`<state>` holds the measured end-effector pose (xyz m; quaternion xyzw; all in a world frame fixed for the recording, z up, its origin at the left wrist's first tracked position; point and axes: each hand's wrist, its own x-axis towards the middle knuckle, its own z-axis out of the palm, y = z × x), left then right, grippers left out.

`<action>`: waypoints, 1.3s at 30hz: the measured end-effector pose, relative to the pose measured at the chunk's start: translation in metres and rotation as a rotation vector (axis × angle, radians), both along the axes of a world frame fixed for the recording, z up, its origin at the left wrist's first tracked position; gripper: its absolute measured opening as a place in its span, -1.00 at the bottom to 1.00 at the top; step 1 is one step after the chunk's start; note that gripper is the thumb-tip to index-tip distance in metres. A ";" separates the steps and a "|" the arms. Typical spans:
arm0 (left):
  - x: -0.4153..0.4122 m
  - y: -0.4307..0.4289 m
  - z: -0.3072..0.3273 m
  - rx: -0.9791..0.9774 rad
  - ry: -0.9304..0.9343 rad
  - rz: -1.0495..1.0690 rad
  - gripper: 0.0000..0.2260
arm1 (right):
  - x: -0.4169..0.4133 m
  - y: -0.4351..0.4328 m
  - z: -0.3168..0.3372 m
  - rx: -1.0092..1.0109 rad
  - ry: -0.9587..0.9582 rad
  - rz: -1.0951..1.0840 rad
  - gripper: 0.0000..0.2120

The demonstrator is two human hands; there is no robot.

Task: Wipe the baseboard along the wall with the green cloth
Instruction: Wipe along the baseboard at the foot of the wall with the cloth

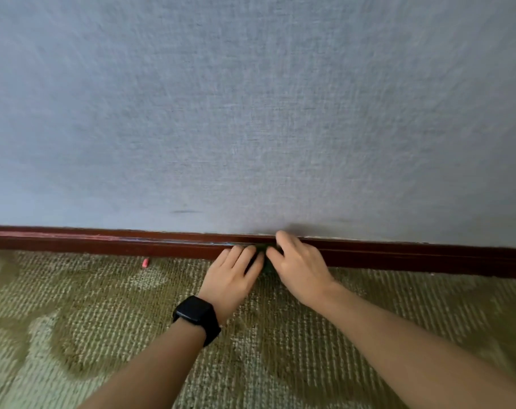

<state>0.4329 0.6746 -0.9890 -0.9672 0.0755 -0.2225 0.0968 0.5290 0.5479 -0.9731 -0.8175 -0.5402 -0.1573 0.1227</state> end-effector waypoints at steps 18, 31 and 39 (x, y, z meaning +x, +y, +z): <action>0.007 0.041 -0.009 0.028 -0.115 -0.213 -0.51 | -0.006 0.016 -0.021 0.158 -0.153 0.011 -0.87; 0.012 0.010 -0.016 -0.007 -0.125 -0.128 -0.49 | 0.011 -0.013 -0.011 -0.001 -0.166 0.092 -0.72; -0.005 0.042 0.000 0.092 -0.004 -0.161 -0.50 | -0.008 0.016 -0.012 0.035 -0.127 0.082 -0.73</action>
